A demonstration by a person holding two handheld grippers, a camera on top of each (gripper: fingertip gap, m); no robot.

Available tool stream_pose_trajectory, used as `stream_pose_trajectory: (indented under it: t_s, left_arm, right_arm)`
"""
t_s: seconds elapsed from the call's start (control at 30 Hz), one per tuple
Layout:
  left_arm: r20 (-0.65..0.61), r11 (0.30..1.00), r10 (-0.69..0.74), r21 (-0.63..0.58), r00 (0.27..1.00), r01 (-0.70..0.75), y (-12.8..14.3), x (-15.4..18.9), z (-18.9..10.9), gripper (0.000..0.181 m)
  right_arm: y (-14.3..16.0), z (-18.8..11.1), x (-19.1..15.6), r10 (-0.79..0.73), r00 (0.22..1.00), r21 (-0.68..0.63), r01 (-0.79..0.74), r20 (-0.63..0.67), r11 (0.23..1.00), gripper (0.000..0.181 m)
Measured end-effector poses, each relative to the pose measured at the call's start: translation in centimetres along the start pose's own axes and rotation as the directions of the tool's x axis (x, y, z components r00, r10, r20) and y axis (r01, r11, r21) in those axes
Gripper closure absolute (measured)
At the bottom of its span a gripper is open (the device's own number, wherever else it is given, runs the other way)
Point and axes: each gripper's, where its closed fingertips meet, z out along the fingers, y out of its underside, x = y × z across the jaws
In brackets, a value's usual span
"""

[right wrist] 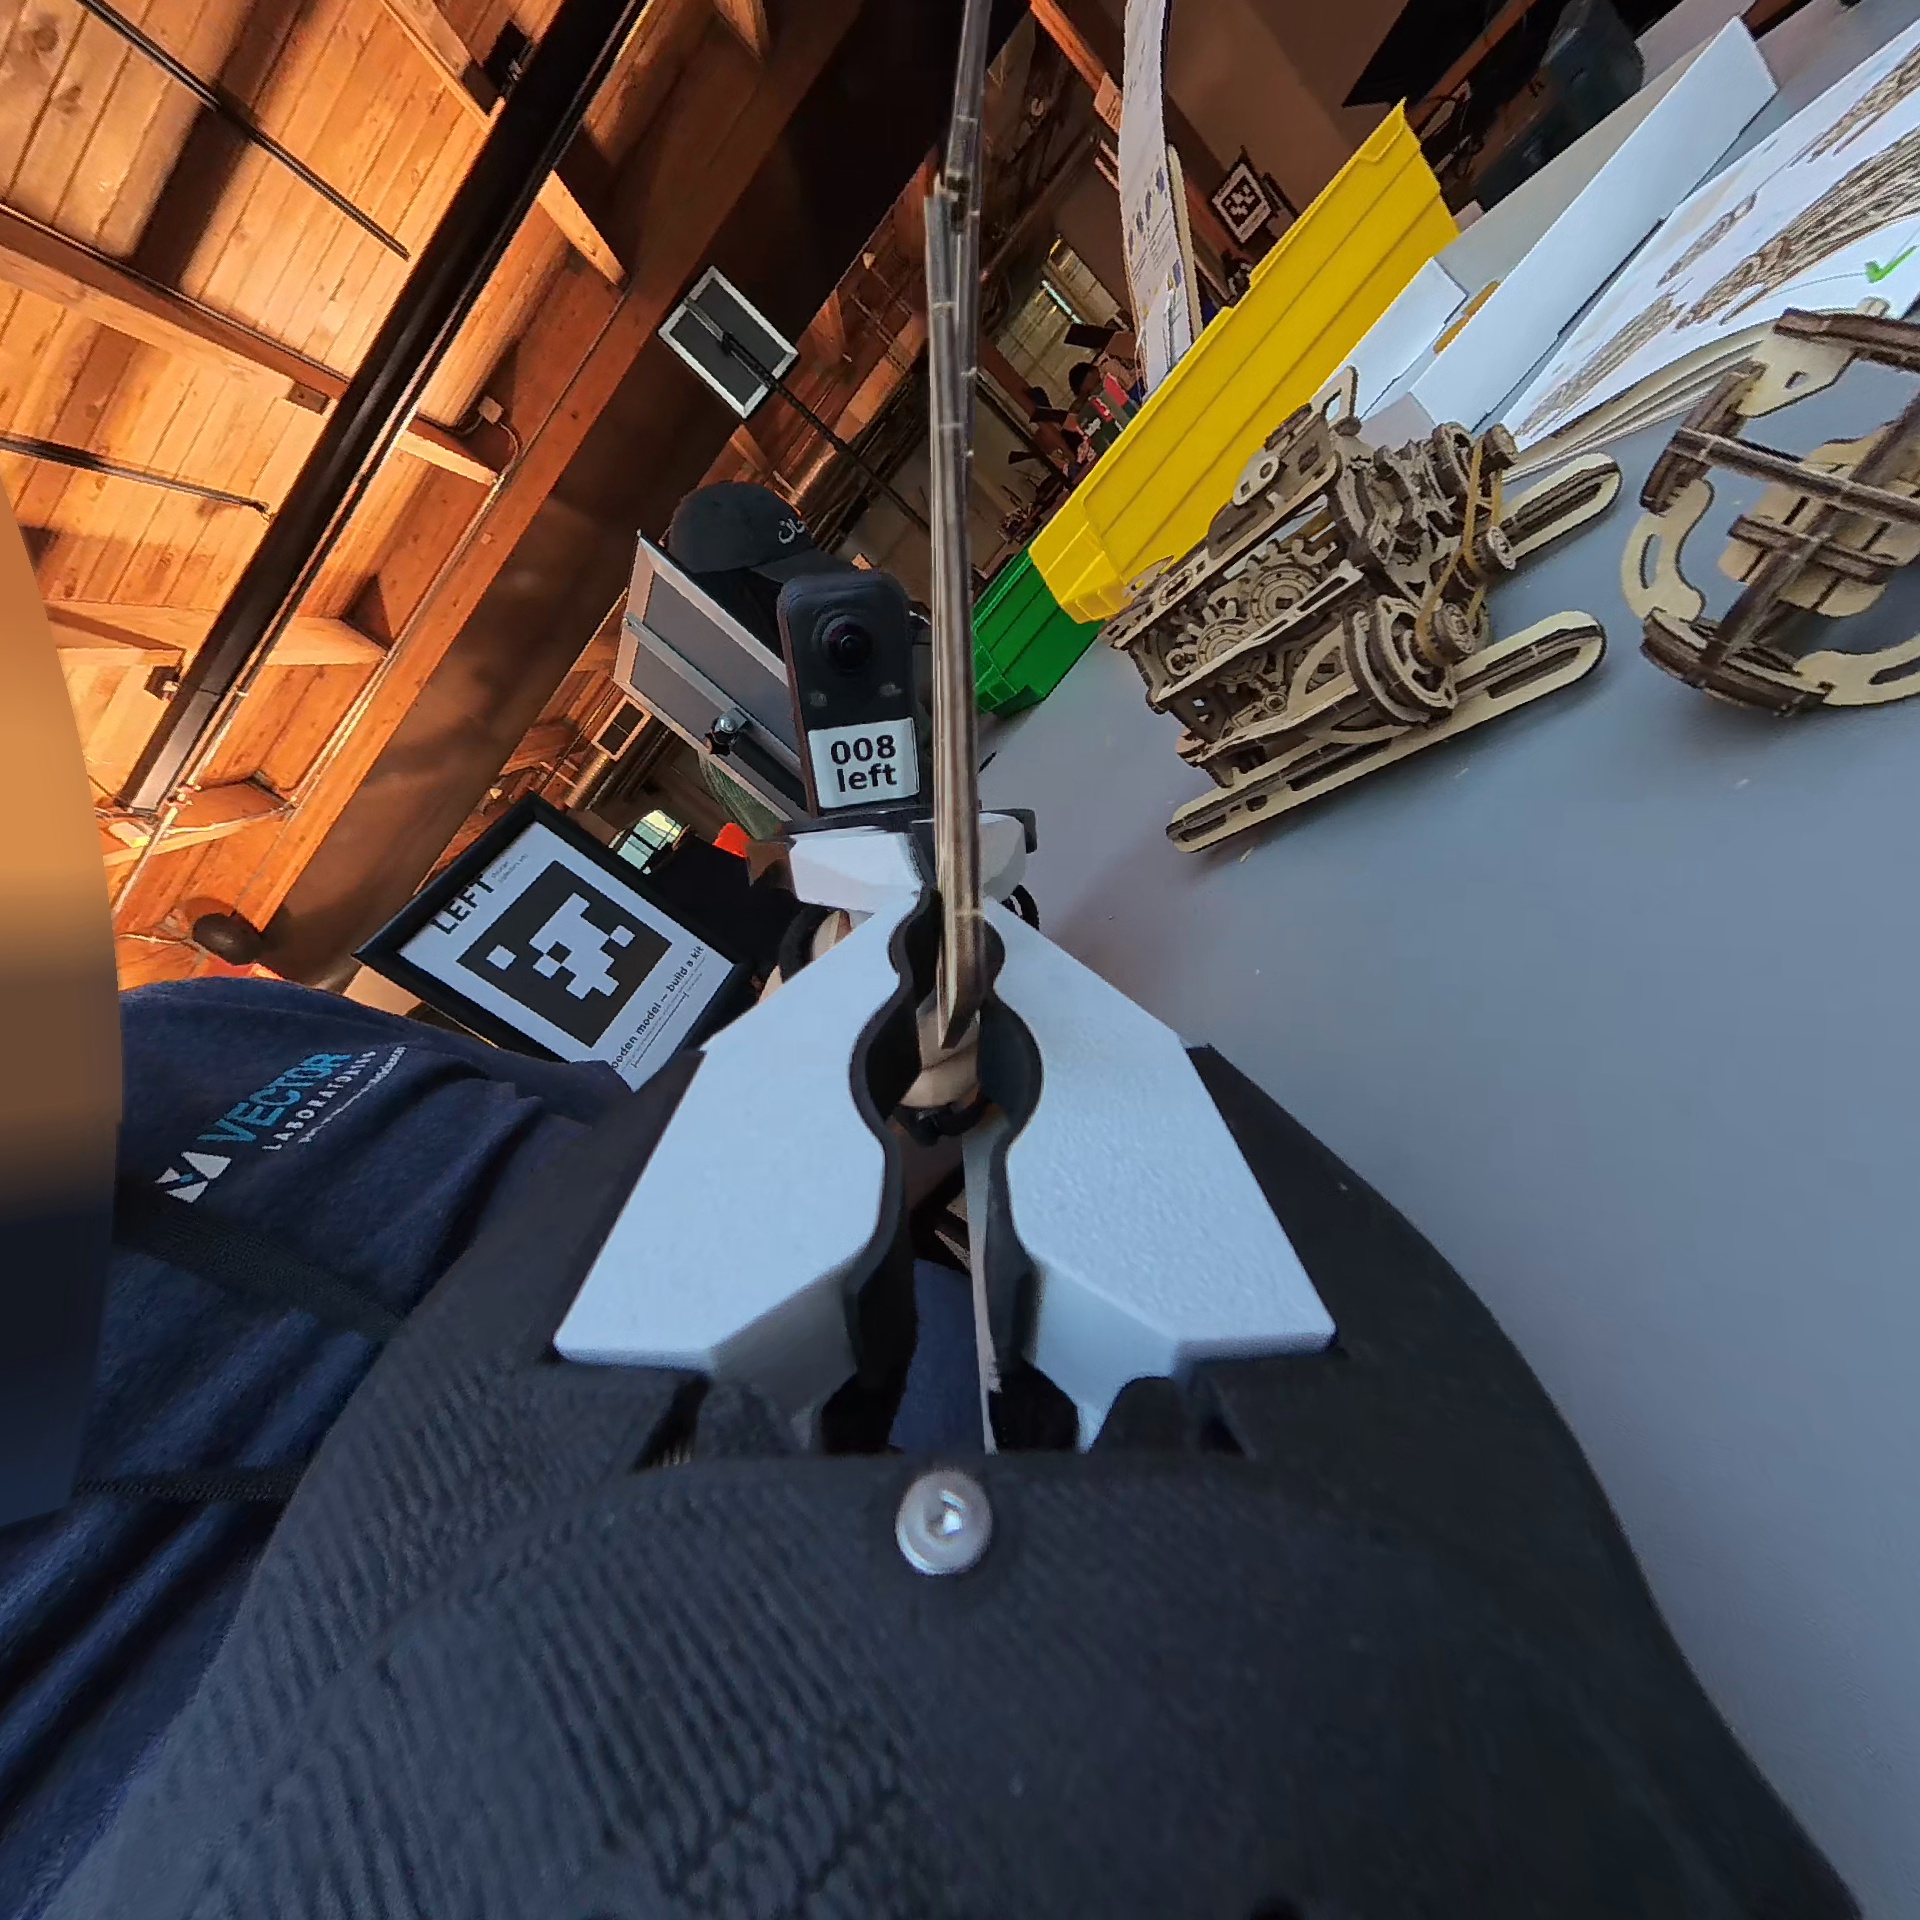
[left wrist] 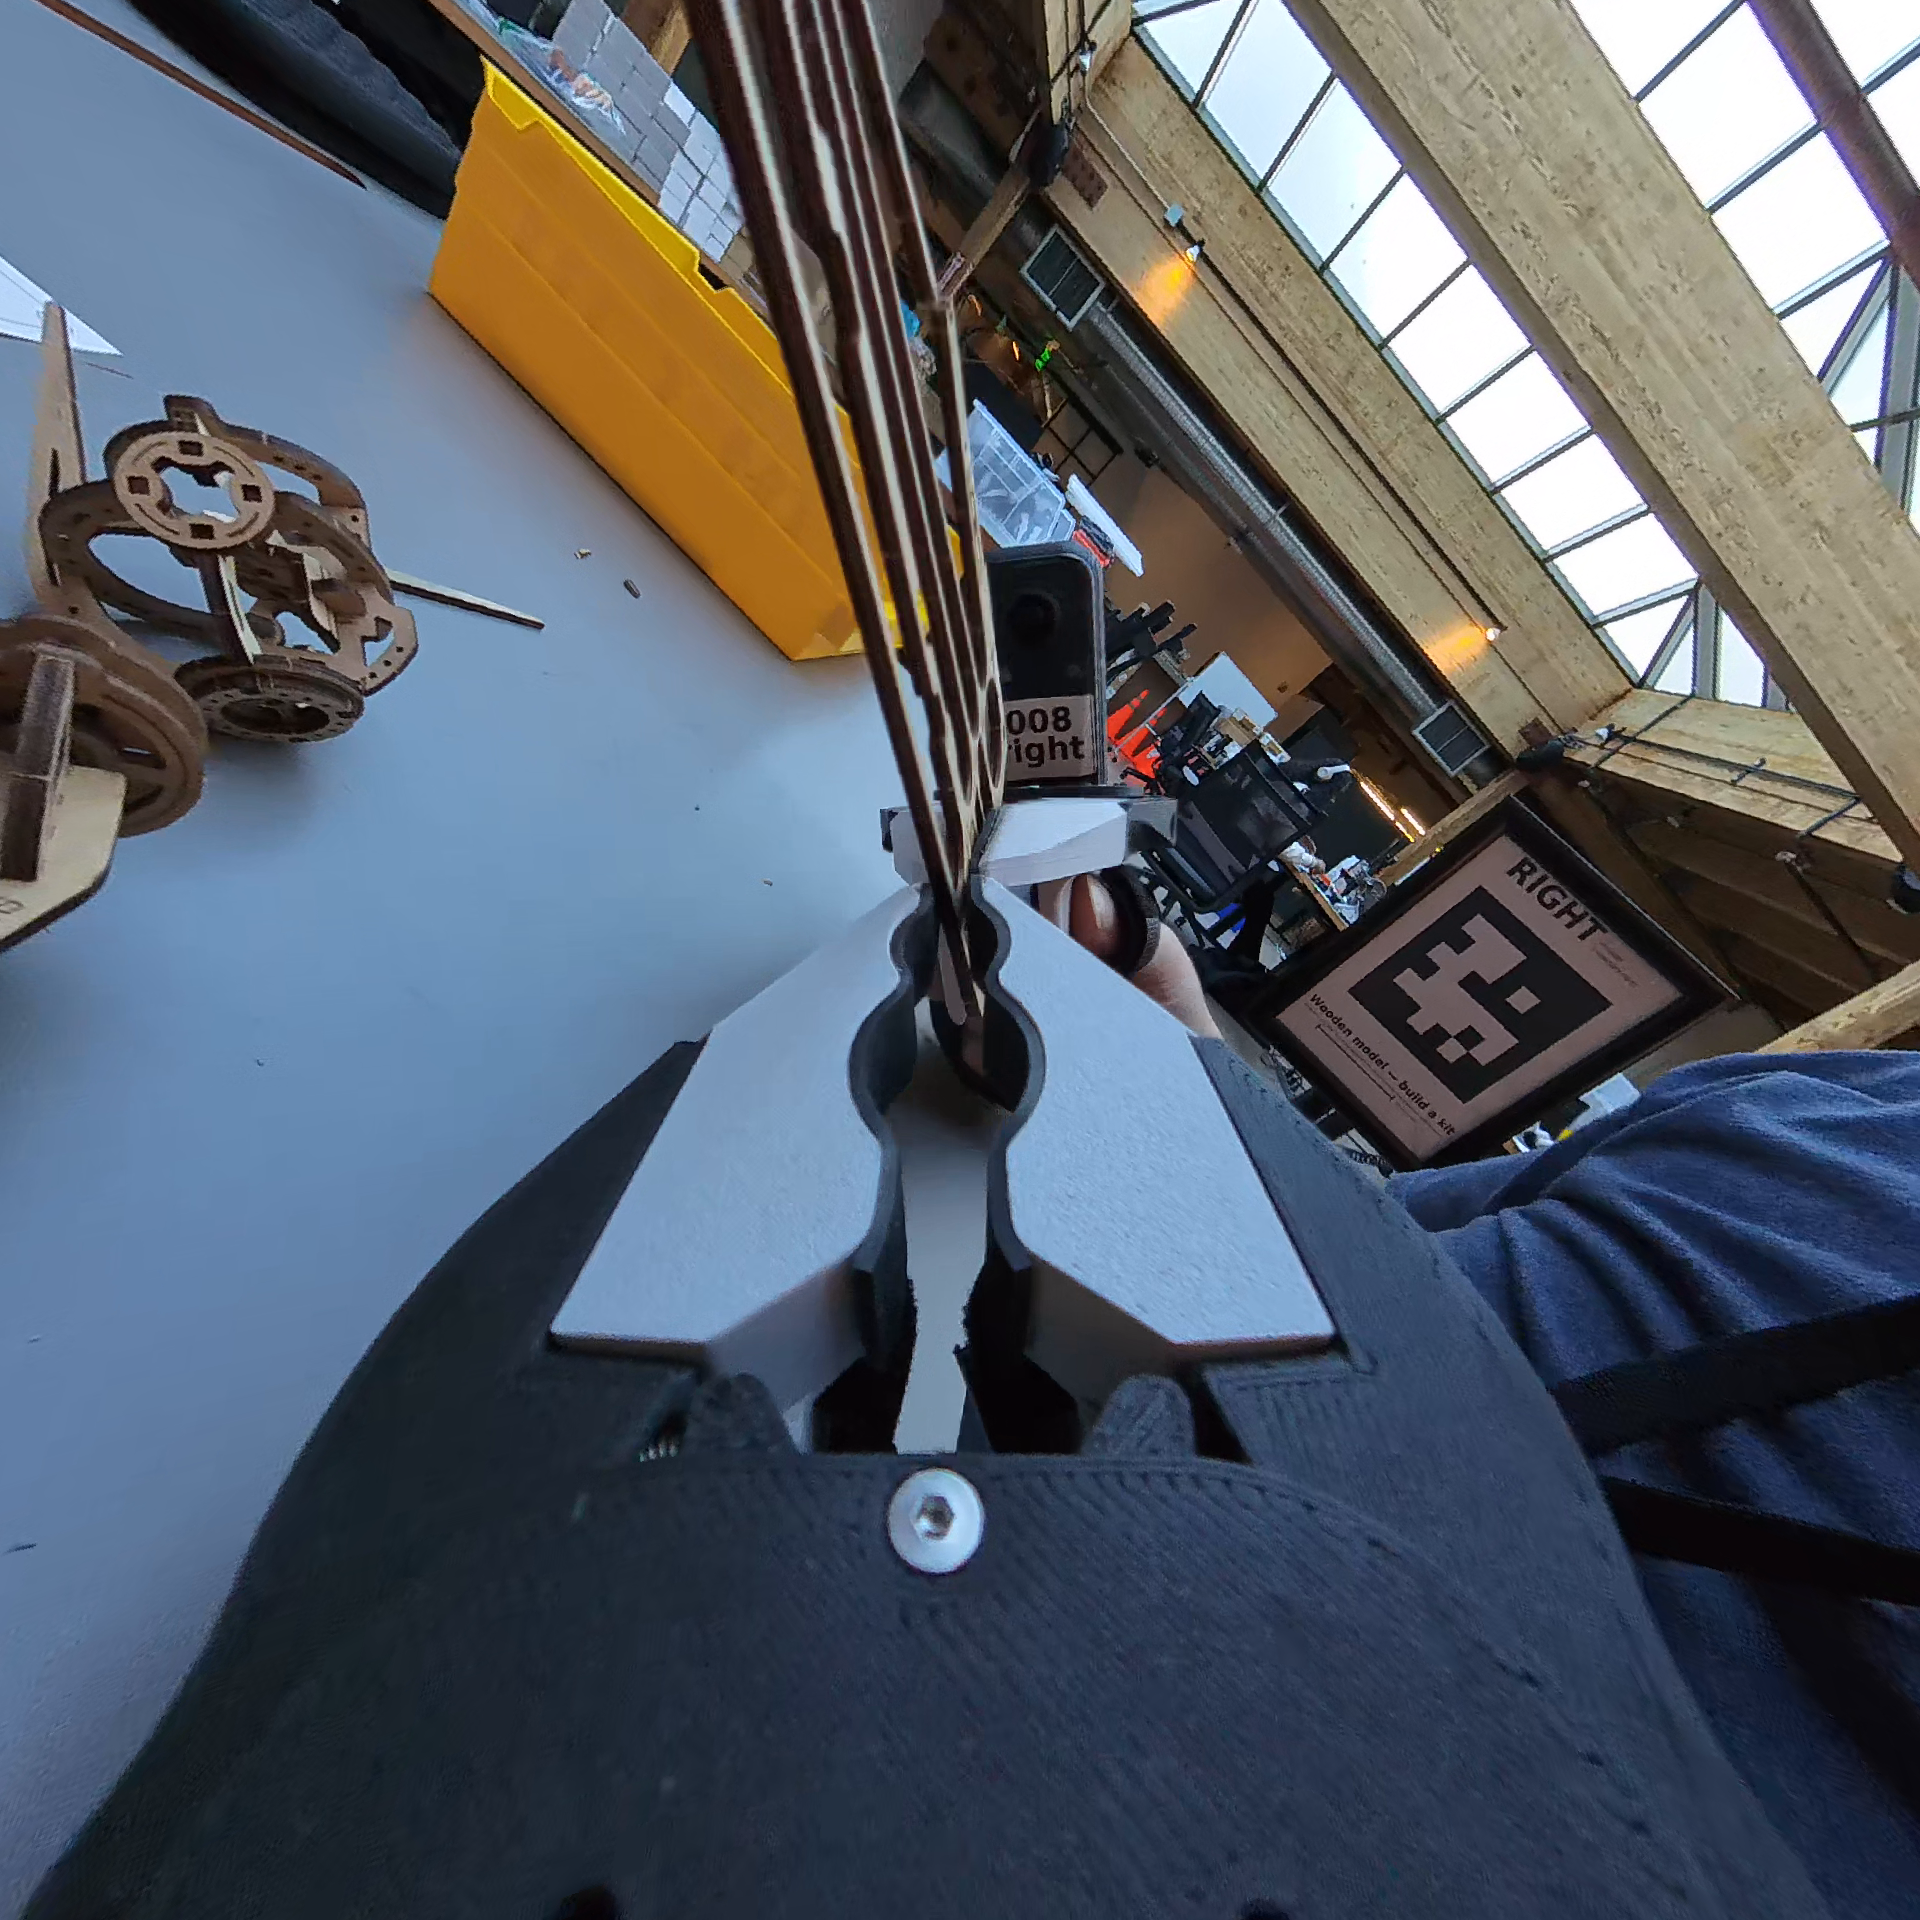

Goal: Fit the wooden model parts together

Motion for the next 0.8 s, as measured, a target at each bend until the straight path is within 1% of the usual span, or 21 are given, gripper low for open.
stream_pose_trajectory:
  t_s: [0.13, 0.17, 0.27, 0.43, 0.63, 0.8]
  left_arm:
    - [0.012, 1.000, 0.017, -0.002, 1.000, -0.017, 0.2, -0.1, -0.2, 0.180]
    - [0.018, 1.000, 0.021, 0.000, 1.000, -0.021, 0.3, -0.1, -0.1, 0.181]
    - [0.037, 1.000, 0.023, -0.002, 0.999, -0.023, 0.7, -0.5, -0.1, 0.181]
    - [0.050, 1.000, 0.015, -0.005, 0.999, -0.015, 1.0, -0.8, -0.2, 0.181]
    - [0.035, 0.999, -0.045, 0.021, 0.998, 0.044, 1.2, -1.1, -0.3, 0.181]
    - [0.061, 0.999, -0.044, 0.022, 0.997, 0.043, 1.3, -1.4, -0.5, 0.181]
  right_arm:
    - [0.3, 0.1, 0.2, 0.001, 1.000, -0.010, -0.001, -0.003, 1.000, 0.178]
    - [0.4, 0.1, 0.4, 0.003, 1.000, -0.013, -0.003, -0.011, 1.000, 0.174]
    - [0.8, 0.0, 0.9, -0.006, 0.999, -0.029, 0.005, -0.043, 1.000, 0.173]
    - [1.2, 0.1, 1.2, 0.001, 0.998, -0.052, -0.004, -0.060, 0.999, 0.174]
    - [1.3, 0.1, 1.4, 0.012, 0.998, -0.060, -0.016, -0.066, 0.998, 0.176]
    - [1.6, 0.3, 1.7, 0.018, 0.997, -0.076, -0.024, -0.080, 0.997, 0.176]
